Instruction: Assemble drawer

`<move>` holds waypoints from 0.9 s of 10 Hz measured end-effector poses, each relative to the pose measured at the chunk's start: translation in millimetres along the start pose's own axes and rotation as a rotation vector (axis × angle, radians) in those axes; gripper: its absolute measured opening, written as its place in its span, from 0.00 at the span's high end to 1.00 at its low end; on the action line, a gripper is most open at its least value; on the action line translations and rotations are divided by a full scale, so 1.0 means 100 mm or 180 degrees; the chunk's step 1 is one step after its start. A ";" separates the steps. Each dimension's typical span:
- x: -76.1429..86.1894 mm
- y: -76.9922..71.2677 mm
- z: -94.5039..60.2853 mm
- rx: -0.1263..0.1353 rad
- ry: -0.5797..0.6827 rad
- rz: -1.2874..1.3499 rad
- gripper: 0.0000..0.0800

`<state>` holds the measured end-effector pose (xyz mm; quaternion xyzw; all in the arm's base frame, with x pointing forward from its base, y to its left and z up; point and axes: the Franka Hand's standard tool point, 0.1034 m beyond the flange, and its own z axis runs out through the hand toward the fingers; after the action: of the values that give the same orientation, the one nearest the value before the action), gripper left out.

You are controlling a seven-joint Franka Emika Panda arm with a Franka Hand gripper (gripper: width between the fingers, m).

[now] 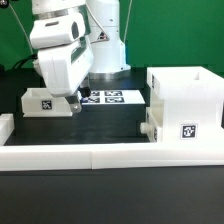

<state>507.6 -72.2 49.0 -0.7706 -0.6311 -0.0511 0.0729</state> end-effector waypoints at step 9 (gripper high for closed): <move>-0.49 -0.35 -0.12 -0.0398 0.0107 0.2453 0.19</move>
Offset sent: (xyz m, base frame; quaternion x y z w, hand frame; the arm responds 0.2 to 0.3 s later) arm 0.0000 0.0000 0.0000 0.0000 0.0000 0.1938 0.9810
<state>464.2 -114.8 54.3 -0.9532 -0.2897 -0.0709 0.0500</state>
